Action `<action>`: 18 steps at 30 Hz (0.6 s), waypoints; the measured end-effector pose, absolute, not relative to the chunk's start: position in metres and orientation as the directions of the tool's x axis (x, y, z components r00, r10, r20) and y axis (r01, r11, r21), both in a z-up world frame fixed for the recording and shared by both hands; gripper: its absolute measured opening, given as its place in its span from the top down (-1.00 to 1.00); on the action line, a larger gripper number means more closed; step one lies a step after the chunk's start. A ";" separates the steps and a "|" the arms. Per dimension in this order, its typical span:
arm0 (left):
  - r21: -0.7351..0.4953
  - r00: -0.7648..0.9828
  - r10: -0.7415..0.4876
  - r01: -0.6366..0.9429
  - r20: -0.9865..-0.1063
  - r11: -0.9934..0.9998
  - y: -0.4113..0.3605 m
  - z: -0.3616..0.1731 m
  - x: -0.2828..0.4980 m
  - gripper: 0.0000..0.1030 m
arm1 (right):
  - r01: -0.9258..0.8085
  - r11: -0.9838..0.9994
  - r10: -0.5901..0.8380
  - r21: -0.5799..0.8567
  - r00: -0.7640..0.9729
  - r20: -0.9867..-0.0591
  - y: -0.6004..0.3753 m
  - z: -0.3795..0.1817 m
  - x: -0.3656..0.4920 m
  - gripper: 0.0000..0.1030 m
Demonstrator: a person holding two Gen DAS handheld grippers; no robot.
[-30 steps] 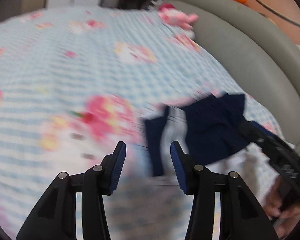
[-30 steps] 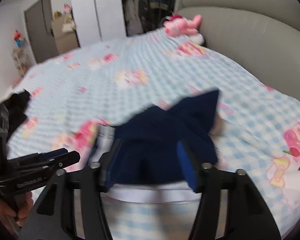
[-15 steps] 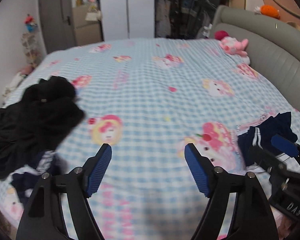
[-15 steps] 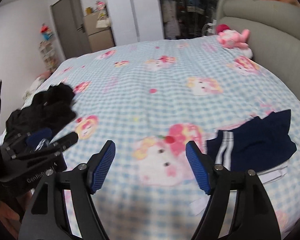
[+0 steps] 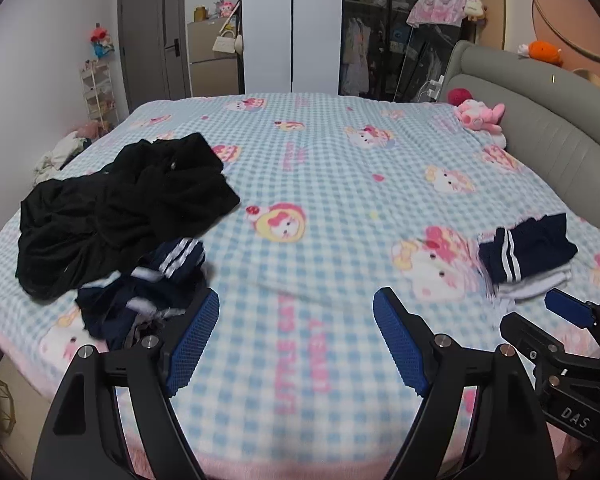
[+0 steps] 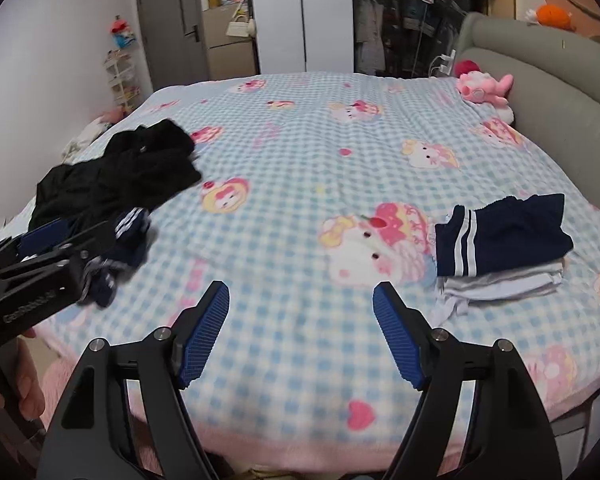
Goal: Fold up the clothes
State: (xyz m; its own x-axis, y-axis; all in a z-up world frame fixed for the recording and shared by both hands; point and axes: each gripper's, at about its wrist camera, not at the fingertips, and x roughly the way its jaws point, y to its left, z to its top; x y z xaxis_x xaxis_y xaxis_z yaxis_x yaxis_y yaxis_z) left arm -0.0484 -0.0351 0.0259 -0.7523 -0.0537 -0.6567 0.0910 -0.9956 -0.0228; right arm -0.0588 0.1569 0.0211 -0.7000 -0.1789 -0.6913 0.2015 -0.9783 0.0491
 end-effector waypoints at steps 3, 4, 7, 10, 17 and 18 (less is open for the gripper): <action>-0.030 -0.746 -0.054 0.098 -0.664 -0.995 -0.032 0.021 -0.029 -0.59 | 0.196 -0.978 -0.190 0.070 -0.702 -0.686 0.157 0.018 -0.033 -0.48; -0.031 -0.744 -0.054 0.100 -0.666 -0.994 -0.030 0.019 -0.023 -0.60 | 0.186 -0.980 -0.181 0.068 -0.706 -0.685 0.157 0.016 -0.025 -0.49; -0.036 -0.735 -0.053 0.105 -0.676 -0.994 -0.026 0.011 -0.010 -0.60 | 0.140 -0.988 -0.149 0.069 -0.710 -0.688 0.159 0.007 -0.003 -0.50; -0.040 -0.719 -0.051 0.109 -0.694 -0.993 -0.022 0.000 -0.006 -0.60 | 0.099 -0.994 -0.107 0.051 -0.716 -0.690 0.162 -0.008 0.013 -0.50; -0.059 -0.692 -0.038 0.116 -0.720 -0.992 -0.015 -0.021 0.003 -0.60 | 0.126 -0.992 -0.102 0.017 -0.710 -0.697 0.165 -0.016 0.007 -0.50; -0.063 -0.702 -0.035 0.113 -0.712 -0.992 -0.014 -0.019 0.005 -0.60 | 0.135 -0.991 -0.106 0.013 -0.712 -0.694 0.167 -0.014 0.006 -0.50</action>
State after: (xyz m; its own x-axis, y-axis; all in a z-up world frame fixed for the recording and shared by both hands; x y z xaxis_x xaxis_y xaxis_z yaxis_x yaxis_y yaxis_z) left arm 0.0052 -0.0142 -0.0190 -0.7015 -0.0346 -0.7118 0.1130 -0.9916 -0.0632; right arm 0.0064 0.1666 -0.0140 -0.7124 -0.1060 -0.6937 0.1346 -0.9908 0.0132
